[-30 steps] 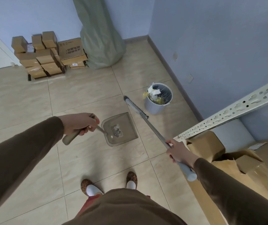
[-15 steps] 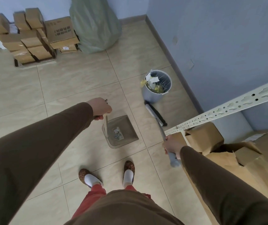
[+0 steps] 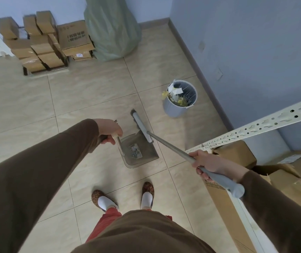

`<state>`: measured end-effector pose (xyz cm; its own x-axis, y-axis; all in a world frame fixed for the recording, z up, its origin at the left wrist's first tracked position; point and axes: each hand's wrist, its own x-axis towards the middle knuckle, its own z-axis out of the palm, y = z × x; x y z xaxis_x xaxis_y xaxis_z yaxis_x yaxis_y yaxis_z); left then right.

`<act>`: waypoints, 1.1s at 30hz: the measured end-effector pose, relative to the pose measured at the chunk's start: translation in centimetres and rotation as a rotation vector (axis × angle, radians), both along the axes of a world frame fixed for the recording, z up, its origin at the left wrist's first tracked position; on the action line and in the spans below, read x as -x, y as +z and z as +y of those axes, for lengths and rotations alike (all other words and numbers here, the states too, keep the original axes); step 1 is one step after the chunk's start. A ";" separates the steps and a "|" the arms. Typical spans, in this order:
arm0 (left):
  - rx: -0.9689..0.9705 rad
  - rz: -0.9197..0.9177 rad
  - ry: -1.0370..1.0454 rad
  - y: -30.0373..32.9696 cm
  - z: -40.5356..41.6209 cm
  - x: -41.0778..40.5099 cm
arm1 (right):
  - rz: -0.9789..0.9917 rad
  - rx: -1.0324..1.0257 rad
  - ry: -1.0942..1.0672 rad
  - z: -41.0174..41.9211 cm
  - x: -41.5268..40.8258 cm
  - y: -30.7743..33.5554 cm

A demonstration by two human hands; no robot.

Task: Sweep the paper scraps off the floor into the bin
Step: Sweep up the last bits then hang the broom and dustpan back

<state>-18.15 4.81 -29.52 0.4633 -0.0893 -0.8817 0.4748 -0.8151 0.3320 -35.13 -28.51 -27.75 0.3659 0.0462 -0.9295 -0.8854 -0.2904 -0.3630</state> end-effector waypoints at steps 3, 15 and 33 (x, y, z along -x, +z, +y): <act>0.021 -0.039 0.016 0.4 1.6 0.1 | -0.047 0.028 -0.038 0.5 -0.1 0.5; 0.051 -0.424 0.006 7.2 3.3 -1.1 | -0.239 -0.043 -0.149 -3.5 0.4 5.2; -0.176 -1.099 -0.502 9.5 -3.3 0.7 | -0.467 0.150 -0.414 -5.9 1.5 8.8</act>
<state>-18.81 1.51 -19.99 0.9183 -0.3913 -0.0599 -0.3695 -0.9016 0.2251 -36.64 -34.38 -18.97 0.6933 -0.3041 -0.6534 -0.6937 -0.0360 -0.7193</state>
